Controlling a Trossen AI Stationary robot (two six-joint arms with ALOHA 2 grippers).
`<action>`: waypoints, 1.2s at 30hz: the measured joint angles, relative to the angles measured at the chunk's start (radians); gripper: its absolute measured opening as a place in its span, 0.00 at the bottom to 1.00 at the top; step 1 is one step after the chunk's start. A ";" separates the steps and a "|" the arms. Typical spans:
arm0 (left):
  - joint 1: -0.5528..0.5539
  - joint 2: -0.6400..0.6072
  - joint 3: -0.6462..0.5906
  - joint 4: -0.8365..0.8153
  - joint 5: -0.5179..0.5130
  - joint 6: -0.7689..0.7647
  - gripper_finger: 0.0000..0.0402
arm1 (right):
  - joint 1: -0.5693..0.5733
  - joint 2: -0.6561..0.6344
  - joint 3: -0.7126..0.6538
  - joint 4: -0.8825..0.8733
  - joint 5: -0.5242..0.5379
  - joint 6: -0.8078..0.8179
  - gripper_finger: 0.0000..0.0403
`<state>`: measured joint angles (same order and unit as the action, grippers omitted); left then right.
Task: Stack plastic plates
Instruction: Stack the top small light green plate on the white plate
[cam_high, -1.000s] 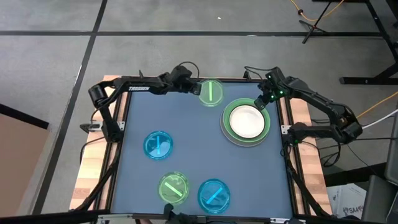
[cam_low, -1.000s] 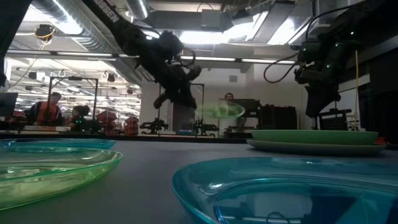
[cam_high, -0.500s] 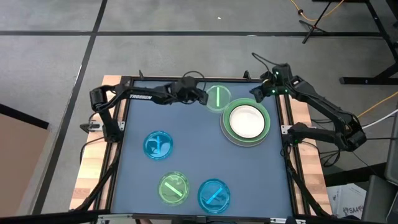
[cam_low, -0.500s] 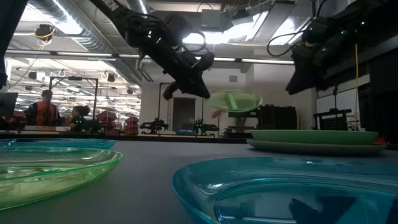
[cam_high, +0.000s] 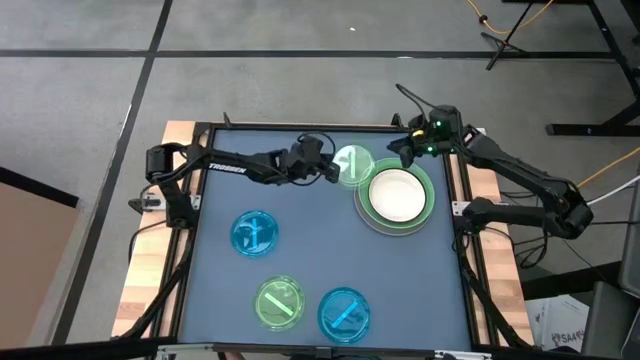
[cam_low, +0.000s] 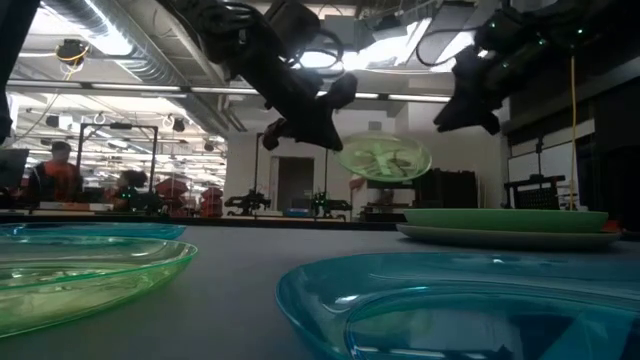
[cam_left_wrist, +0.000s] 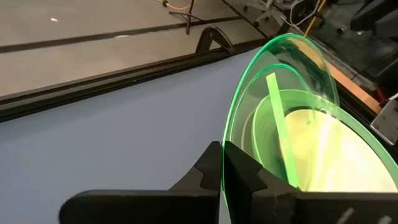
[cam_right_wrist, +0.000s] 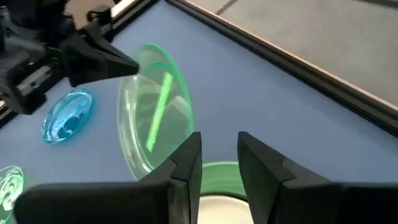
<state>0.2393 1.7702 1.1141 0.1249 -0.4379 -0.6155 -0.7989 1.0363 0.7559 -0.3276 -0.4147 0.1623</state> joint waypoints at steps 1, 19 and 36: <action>-0.005 0.000 0.000 0.000 -0.012 0.000 0.00 | 0.023 0.000 0.000 0.011 0.029 0.013 0.23; -0.043 0.000 0.000 0.005 -0.072 -0.001 0.00 | 0.303 0.004 0.000 0.050 0.430 0.073 0.23; -0.096 0.000 0.002 0.081 -0.084 0.031 0.00 | 0.355 0.088 0.000 0.087 0.423 0.076 0.23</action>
<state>0.1429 1.7702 1.1156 0.2057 -0.5221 -0.5842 -0.4442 1.1239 0.7559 -0.2403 0.0082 0.2386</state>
